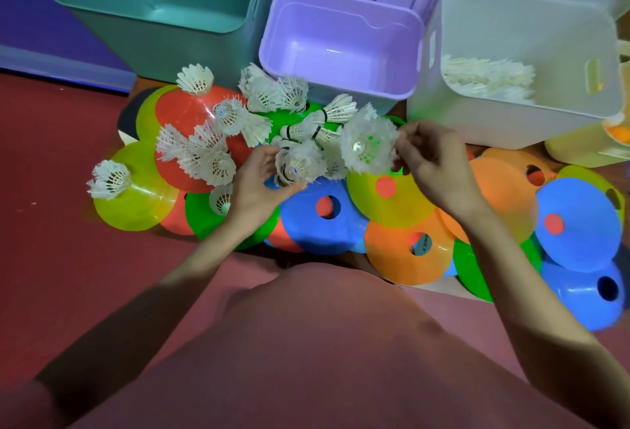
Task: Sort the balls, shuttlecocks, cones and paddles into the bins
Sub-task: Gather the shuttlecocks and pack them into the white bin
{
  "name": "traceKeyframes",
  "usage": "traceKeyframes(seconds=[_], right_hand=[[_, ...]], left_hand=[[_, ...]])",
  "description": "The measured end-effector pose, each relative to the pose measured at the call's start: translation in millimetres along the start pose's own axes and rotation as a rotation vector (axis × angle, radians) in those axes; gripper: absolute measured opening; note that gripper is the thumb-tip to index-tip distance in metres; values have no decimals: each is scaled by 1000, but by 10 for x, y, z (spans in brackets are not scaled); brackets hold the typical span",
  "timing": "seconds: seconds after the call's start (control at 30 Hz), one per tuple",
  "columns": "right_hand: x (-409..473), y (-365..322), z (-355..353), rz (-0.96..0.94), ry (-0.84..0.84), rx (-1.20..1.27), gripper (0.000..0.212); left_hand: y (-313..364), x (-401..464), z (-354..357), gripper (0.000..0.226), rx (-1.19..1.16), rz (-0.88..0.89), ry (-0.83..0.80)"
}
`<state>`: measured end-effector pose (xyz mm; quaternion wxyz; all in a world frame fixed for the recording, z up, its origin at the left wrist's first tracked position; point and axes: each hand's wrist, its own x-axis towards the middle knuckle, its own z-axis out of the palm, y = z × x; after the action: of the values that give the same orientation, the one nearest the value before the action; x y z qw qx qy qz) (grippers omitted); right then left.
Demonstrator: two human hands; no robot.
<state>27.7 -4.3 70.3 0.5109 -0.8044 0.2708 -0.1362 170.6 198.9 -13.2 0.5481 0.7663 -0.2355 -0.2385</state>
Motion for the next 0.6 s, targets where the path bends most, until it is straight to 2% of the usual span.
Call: traceKeyframes(seconds=[0.17, 0.37, 0.47, 0.57, 0.6], right_hand=[[48, -121, 92, 55, -13, 248, 18], [47, -38, 352, 172, -149, 188, 26], [57, 4, 466, 178, -176, 190, 20], [109, -16, 497, 150, -113, 282, 9], [149, 11, 505, 163, -60, 289, 11]], left_hand=[[50, 27, 52, 56, -3, 32, -34], [107, 46, 103, 53, -31, 24, -40], [82, 36, 113, 53, -17, 20, -42], [41, 52, 92, 56, -67, -35, 24], [39, 60, 75, 56, -90, -63, 50]])
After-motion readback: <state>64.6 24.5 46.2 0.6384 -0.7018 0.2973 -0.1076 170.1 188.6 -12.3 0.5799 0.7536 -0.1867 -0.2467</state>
